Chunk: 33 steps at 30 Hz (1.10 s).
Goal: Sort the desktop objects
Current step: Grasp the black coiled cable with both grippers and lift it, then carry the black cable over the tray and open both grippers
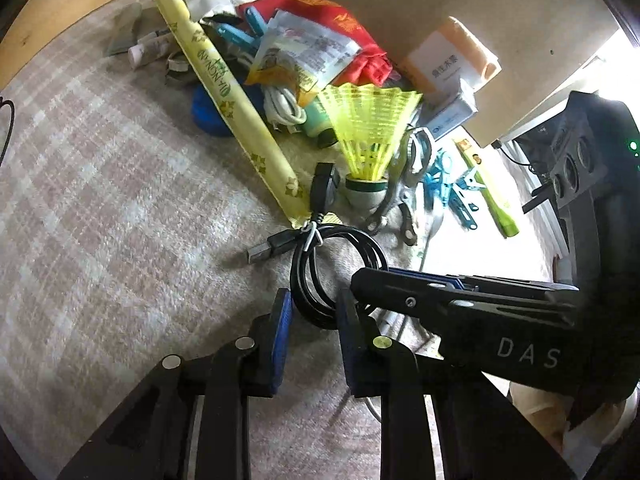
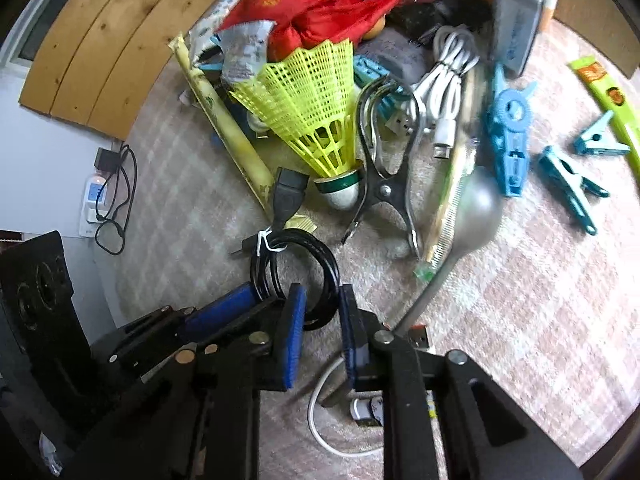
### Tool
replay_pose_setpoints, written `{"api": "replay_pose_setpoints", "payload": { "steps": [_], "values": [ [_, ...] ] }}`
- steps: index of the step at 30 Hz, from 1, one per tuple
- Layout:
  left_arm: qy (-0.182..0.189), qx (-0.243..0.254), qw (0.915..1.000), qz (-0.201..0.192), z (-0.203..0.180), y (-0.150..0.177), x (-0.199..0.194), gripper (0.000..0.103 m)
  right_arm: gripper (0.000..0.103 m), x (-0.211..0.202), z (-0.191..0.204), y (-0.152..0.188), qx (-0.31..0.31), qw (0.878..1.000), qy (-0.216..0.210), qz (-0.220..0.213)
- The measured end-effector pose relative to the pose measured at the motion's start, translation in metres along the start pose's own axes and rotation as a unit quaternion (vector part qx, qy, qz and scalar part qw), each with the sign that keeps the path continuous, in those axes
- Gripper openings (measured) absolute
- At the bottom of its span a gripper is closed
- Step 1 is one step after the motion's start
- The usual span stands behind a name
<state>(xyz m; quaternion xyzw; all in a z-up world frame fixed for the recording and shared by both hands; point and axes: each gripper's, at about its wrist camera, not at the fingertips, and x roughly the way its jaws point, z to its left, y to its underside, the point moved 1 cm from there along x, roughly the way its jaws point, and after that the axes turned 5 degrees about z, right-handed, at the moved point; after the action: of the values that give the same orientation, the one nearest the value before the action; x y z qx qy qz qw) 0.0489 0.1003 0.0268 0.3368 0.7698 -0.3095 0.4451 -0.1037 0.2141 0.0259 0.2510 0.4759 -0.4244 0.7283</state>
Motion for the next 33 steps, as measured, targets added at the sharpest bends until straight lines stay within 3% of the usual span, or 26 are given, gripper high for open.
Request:
{"api": "replay_pose_setpoints", "payload": {
  "steps": [11,21,28,33],
  "values": [
    [0.016,0.050,0.9985,-0.019,-0.042,0.023,-0.027,0.020,0.015,-0.038,-0.008,0.040,0.029,0.998,-0.021,-0.043],
    [0.065,0.116,0.9911,-0.003,-0.110,0.053,-0.036,0.020,0.015,-0.105,-0.050,0.121,0.076,0.992,-0.015,-0.098],
    [0.095,0.201,0.9745,0.028,-0.180,0.088,-0.031,0.020,0.015,-0.150,-0.105,0.190,0.152,0.977,-0.012,-0.146],
    [0.117,0.269,0.9537,0.066,-0.236,0.125,-0.019,0.020,0.015,-0.174,-0.141,0.249,0.215,0.961,-0.007,-0.174]
  ]
}}
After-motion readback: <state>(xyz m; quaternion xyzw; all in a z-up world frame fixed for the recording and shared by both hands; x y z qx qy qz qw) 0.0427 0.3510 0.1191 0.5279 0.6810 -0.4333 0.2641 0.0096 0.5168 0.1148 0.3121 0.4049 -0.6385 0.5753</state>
